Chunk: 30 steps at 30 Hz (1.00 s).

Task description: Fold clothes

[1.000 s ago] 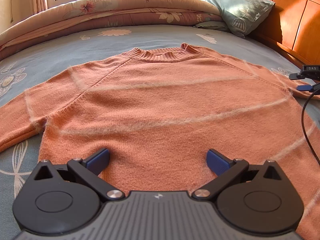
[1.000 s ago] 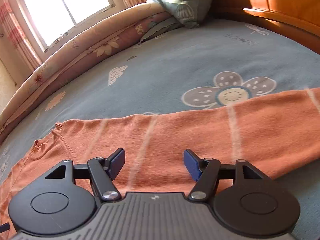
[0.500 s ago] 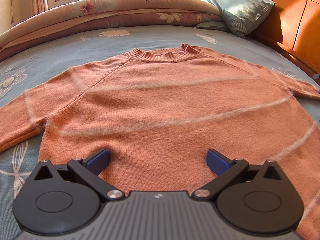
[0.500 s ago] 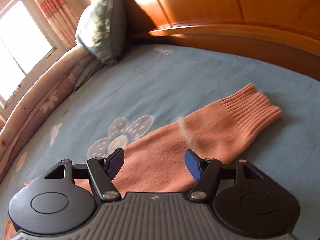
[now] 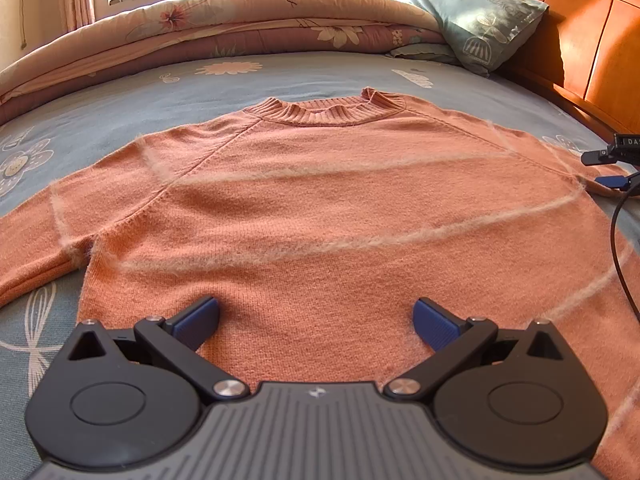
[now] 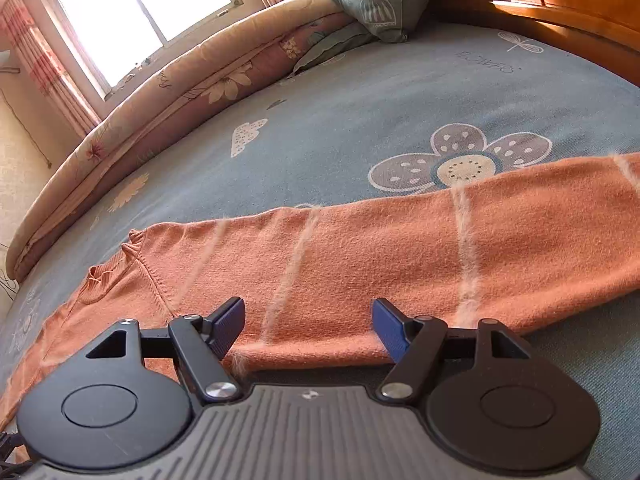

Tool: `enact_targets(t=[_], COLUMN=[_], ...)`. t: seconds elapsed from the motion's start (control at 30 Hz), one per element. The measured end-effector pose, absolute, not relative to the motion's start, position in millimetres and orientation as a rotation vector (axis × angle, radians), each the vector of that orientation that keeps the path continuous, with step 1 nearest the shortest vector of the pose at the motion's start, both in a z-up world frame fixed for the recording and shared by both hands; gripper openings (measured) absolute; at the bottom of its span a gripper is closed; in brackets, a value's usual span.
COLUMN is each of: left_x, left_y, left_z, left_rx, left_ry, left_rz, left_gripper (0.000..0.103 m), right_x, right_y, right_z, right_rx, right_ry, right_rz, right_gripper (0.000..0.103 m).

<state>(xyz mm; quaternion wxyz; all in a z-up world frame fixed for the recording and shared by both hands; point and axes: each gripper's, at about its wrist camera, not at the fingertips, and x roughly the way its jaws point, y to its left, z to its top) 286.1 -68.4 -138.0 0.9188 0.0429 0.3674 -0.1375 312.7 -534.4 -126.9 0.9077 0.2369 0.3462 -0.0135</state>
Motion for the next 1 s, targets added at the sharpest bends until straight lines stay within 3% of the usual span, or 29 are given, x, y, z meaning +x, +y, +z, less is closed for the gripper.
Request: enact_targets(t=[0.67, 0.83, 1.0], left_x=[286, 286, 287], left_y=[-68, -68, -71], left_z=[-138, -138, -137], left_rx=[0.088, 0.09, 0.088], left_ry=[0.758, 0.758, 0.76], left_rz=[-0.289, -0.286, -0.28], left_gripper=[0.103, 0.103, 0.103], right_x=[271, 275, 273], right_y=[-660, -673, -685], right_z=[-104, -102, -116], right_rx=[0.353, 0.467, 0.417], right_ry=[0.781, 0.751, 0.775], right_rz=[-0.515, -0.383, -0.412], right_gripper=[0.075, 0.081, 0.081])
